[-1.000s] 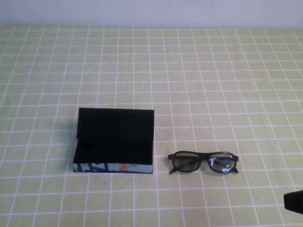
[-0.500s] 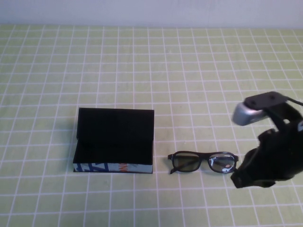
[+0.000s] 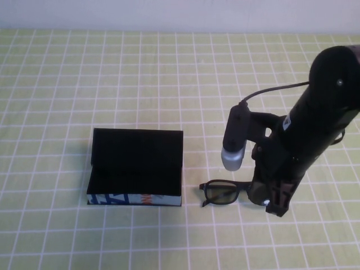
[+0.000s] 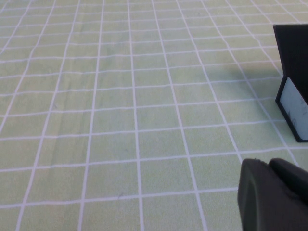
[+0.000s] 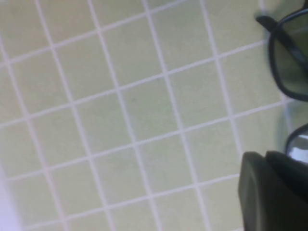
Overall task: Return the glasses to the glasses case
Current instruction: Pick up the glasses from the table
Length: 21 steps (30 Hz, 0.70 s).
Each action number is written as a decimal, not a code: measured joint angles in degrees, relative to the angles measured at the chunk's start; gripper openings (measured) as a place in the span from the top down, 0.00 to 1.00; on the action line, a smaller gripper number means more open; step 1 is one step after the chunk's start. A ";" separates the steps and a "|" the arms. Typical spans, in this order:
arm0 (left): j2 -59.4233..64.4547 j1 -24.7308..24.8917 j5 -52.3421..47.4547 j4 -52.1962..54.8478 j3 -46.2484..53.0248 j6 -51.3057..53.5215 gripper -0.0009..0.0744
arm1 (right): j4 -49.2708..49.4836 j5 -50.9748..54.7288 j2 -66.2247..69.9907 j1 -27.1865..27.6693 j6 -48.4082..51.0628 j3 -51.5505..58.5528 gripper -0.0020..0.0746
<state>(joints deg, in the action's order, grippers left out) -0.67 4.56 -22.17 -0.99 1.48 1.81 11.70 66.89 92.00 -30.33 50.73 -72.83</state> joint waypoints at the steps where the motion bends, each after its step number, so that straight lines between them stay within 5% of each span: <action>1: 0.00 0.00 0.00 0.00 0.00 0.00 0.99 | -0.74 0.07 0.87 -0.03 0.78 -0.75 0.99; 7: 0.00 0.00 0.00 0.00 0.00 0.00 0.99 | -4.31 0.30 6.98 -0.03 8.68 -4.97 0.94; 15: 0.00 0.00 0.00 0.00 0.00 0.00 0.99 | -6.47 -2.02 12.60 -0.03 13.99 -7.52 0.56; 21: 0.00 0.00 0.00 0.00 0.00 0.00 0.99 | -6.46 -2.64 16.01 -0.03 15.85 -9.73 0.44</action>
<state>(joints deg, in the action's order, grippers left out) -0.67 4.56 -22.17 -0.99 1.48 1.81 5.24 64.25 108.01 -30.36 66.58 -82.56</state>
